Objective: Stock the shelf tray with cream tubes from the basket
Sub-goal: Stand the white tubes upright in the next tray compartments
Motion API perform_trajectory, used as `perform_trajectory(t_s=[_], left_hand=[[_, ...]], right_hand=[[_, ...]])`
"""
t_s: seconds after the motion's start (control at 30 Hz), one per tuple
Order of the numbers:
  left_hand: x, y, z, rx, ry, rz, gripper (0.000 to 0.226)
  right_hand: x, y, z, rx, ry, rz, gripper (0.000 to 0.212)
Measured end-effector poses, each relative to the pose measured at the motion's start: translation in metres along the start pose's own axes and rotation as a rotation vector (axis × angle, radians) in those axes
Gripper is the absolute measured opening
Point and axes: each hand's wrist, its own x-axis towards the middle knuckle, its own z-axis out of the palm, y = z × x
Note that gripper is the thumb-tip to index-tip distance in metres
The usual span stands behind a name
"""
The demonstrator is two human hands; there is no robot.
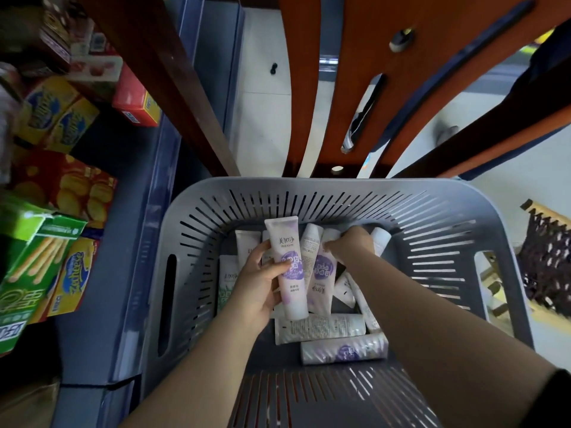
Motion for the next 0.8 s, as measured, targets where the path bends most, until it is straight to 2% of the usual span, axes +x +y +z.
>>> perform_trajectory(t_s=[0.27, 0.5, 0.6, 0.7, 0.8], left_hand=[[-0.011, 0.002, 0.0, 0.071, 0.058, 0.014, 0.044], [-0.065, 0.012, 0.003, 0.071, 0.094, 0.082, 0.039], [-0.101, 0.018, 0.008, 0.062, 0.132, 0.134, 0.041], [-0.147, 0.025, 0.017, 0.024, 0.183, 0.182, 0.04], [-0.199, 0.032, 0.028, -0.028, 0.197, 0.238, 0.041]], right_hand=[[-0.018, -0.002, -0.002, 0.033, 0.024, -0.184, 0.022], [-0.072, 0.008, -0.037, 0.045, 0.057, -0.368, 0.033], [-0.108, 0.017, -0.065, 0.199, 0.092, -0.368, 0.036], [-0.152, 0.029, -0.093, 0.358, 0.108, -0.39, 0.027], [-0.198, 0.04, -0.117, 0.664, 0.014, -0.313, 0.021]])
